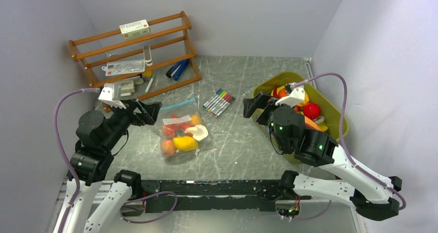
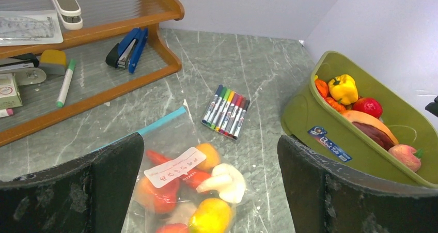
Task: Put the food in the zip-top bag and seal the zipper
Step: Reset both arms
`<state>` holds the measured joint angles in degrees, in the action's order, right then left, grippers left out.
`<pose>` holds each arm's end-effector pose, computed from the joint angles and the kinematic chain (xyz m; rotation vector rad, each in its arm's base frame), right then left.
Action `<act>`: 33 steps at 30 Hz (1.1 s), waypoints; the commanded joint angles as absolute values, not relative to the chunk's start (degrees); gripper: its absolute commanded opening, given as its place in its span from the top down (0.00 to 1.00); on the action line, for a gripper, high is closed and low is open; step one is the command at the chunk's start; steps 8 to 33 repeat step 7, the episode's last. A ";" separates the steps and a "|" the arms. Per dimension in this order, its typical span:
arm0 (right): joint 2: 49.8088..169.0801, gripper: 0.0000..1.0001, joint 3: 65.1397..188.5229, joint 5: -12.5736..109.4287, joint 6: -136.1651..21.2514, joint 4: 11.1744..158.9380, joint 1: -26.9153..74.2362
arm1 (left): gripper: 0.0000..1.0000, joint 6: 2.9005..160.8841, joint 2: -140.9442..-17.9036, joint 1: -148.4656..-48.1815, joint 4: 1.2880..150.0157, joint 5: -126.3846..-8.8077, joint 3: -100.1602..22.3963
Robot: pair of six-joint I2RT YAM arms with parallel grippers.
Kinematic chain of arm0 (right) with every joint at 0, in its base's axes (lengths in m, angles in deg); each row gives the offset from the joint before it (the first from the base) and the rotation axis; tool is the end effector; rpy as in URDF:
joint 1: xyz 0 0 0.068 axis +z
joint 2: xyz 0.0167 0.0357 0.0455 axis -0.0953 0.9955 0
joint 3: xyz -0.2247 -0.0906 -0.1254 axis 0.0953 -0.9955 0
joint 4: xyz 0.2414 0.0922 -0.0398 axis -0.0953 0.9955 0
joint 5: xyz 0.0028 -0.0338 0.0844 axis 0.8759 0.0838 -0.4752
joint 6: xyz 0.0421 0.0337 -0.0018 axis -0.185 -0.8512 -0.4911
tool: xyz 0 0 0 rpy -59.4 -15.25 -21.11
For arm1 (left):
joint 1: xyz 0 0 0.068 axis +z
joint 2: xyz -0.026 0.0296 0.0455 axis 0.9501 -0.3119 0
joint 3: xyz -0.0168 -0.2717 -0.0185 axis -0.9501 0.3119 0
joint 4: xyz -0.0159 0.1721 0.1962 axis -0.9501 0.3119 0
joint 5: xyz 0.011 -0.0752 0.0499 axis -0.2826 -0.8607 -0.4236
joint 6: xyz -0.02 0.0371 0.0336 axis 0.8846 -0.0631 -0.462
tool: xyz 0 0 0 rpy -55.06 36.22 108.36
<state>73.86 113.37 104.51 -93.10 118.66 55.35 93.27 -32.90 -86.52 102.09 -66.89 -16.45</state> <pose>0.0942 0.1142 0.4001 0.2836 1.7775 0.5052 0.1009 -0.0313 0.3776 -0.0169 1.6660 -0.6089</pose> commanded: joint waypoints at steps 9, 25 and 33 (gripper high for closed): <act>73.87 0.00 113.00 105.69 -94.24 118.45 55.18 | 0.00 93.45 -31.40 -86.06 101.41 -67.55 -16.17; 73.87 0.00 113.00 105.69 -94.24 118.45 55.18 | 0.00 93.45 -31.40 -86.06 101.41 -67.55 -16.17; 73.87 0.00 113.00 105.69 -94.24 118.45 55.18 | 0.00 93.45 -31.40 -86.06 101.41 -67.55 -16.17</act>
